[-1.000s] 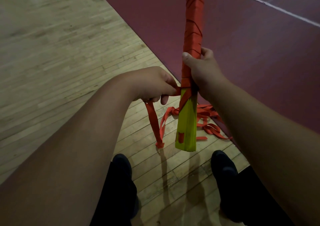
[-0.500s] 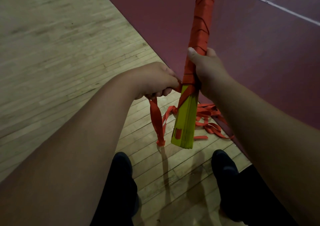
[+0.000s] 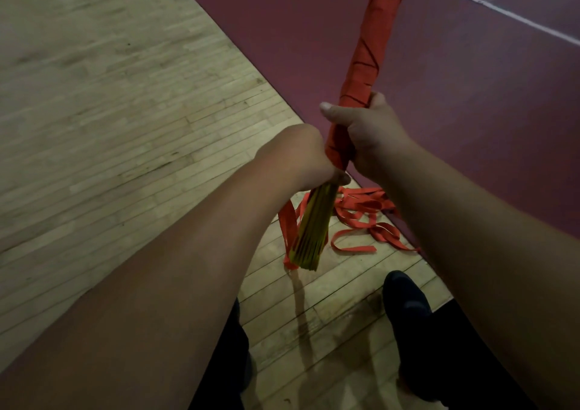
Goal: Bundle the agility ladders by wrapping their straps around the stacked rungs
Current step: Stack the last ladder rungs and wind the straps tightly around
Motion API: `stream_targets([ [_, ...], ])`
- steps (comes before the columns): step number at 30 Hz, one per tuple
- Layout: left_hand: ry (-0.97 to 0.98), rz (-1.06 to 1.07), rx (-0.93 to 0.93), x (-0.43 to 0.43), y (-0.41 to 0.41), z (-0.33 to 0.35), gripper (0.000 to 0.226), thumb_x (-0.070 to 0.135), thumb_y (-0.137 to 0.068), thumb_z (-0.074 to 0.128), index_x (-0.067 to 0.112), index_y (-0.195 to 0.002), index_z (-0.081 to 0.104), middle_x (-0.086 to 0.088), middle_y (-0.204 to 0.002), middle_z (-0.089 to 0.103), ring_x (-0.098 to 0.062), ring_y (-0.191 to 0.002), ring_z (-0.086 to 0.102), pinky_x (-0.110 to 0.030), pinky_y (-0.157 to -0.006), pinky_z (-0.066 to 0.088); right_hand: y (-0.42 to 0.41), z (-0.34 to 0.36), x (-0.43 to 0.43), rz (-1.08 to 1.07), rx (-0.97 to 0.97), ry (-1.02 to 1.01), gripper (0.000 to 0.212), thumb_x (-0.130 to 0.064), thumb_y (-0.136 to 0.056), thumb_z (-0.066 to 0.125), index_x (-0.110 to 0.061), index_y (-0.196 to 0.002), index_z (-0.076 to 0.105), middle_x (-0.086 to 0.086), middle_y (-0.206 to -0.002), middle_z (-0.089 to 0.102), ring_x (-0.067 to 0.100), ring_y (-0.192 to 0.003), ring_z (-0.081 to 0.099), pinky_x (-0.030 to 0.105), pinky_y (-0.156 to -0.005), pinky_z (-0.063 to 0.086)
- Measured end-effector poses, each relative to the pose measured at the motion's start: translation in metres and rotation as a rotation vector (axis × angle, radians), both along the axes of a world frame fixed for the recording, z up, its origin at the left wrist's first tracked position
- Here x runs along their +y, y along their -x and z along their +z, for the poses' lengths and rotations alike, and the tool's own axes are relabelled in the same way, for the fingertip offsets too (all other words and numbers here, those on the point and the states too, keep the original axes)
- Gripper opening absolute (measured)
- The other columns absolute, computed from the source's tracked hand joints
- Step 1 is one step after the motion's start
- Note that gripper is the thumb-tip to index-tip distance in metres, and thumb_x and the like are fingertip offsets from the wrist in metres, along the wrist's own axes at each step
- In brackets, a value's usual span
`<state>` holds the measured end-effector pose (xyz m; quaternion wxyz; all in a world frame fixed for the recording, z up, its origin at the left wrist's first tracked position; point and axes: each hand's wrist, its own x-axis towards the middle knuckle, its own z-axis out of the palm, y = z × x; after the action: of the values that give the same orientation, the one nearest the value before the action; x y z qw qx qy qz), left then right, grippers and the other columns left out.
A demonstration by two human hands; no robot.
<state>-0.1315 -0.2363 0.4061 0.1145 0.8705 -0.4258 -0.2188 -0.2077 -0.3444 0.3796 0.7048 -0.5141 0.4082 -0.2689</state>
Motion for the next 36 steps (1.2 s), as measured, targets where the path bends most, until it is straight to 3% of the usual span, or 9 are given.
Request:
stream_targets([
  [4,0.043,-0.035,0.206,0.006,-0.013,0.012,0.041,0.05,-0.077,0.093,0.012,-0.082,0.078,0.0,-0.068,0.057,-0.016,-0.062,0.055,-0.028,-0.058,0.041,0.006,0.011,-0.003,-0.007,-0.139,-0.066,0.078,-0.025,-0.086,0.09,-0.026,-0.146,0.04,0.01,-0.13,0.063,0.032,-0.107,0.07,0.047,-0.073,0.066],
  [8,0.113,-0.099,0.55,0.02,-0.03,0.023,0.034,0.045,-0.08,0.093,0.015,-0.092,0.083,0.003,-0.062,0.047,-0.011,-0.053,0.039,-0.03,-0.052,0.03,0.019,0.032,-0.009,0.047,-0.415,-0.248,0.045,-0.034,-0.094,0.076,-0.009,-0.129,0.063,0.009,-0.101,0.072,0.027,-0.086,0.074,0.043,-0.081,0.061],
  [10,0.156,-0.136,0.694,0.026,-0.033,0.028,0.025,0.04,-0.084,0.089,0.017,-0.094,0.084,0.001,-0.06,0.042,-0.011,-0.051,0.033,-0.029,-0.05,0.023,0.023,0.037,-0.007,0.154,-0.507,-0.308,0.039,-0.039,-0.099,0.067,-0.009,-0.123,0.065,0.007,-0.102,0.075,0.026,-0.086,0.074,0.041,-0.084,0.06],
  [17,0.124,-0.169,0.698,0.03,-0.031,0.029,0.072,0.059,-0.077,0.077,-0.006,-0.107,0.071,0.002,-0.057,0.041,-0.008,-0.045,0.032,-0.029,-0.051,0.022,0.017,0.031,-0.004,0.2,-0.624,-0.424,0.015,-0.027,-0.1,0.066,-0.017,-0.109,0.061,0.001,-0.081,0.061,0.015,-0.063,0.061,0.032,-0.066,0.056],
  [21,0.086,-0.139,0.767,0.027,-0.029,0.027,0.054,0.06,-0.077,0.077,0.01,-0.095,0.074,0.001,-0.056,0.041,-0.009,-0.044,0.03,-0.029,-0.051,0.019,0.017,0.025,-0.008,0.196,-0.651,-0.462,0.012,-0.027,-0.1,0.065,-0.017,-0.104,0.06,0.0,-0.08,0.057,0.013,-0.06,0.055,0.028,-0.061,0.05],
  [25,0.071,-0.151,0.691,0.023,-0.037,0.026,0.066,0.057,-0.086,0.078,-0.005,-0.107,0.072,-0.001,-0.063,0.053,-0.011,-0.049,0.035,-0.028,-0.051,0.025,0.014,0.025,-0.011,0.168,-0.509,-0.438,0.015,-0.025,-0.097,0.071,-0.018,-0.102,0.058,0.002,-0.078,0.058,0.015,-0.061,0.055,0.03,-0.062,0.052],
  [30,-0.064,-0.185,0.405,0.022,-0.037,0.017,0.035,0.05,-0.098,0.075,0.016,-0.102,0.08,0.002,-0.082,0.08,-0.006,-0.056,0.06,-0.025,-0.053,0.046,0.008,0.015,-0.005,0.023,-0.083,-0.124,0.041,-0.028,-0.092,0.084,-0.016,-0.123,0.059,0.007,-0.088,0.07,0.02,-0.071,0.069,0.039,-0.067,0.064],
  [34,-0.176,-0.235,0.245,0.017,-0.019,0.014,0.043,0.062,-0.099,0.068,0.02,-0.092,0.077,0.013,-0.067,0.076,-0.003,-0.054,0.069,-0.027,-0.06,0.049,0.0,0.001,0.001,0.002,0.065,0.107,0.04,-0.039,-0.091,0.083,-0.026,-0.12,0.059,0.007,-0.11,0.069,0.026,-0.099,0.072,0.049,-0.09,0.065],
  [36,-0.185,-0.21,0.132,0.014,-0.01,0.007,0.052,0.072,-0.091,0.071,0.021,-0.082,0.075,0.008,-0.061,0.073,-0.007,-0.057,0.071,-0.029,-0.061,0.05,-0.002,0.0,0.002,0.004,0.113,0.133,0.037,-0.039,-0.094,0.079,-0.025,-0.119,0.056,0.007,-0.114,0.066,0.026,-0.106,0.069,0.048,-0.093,0.061],
])
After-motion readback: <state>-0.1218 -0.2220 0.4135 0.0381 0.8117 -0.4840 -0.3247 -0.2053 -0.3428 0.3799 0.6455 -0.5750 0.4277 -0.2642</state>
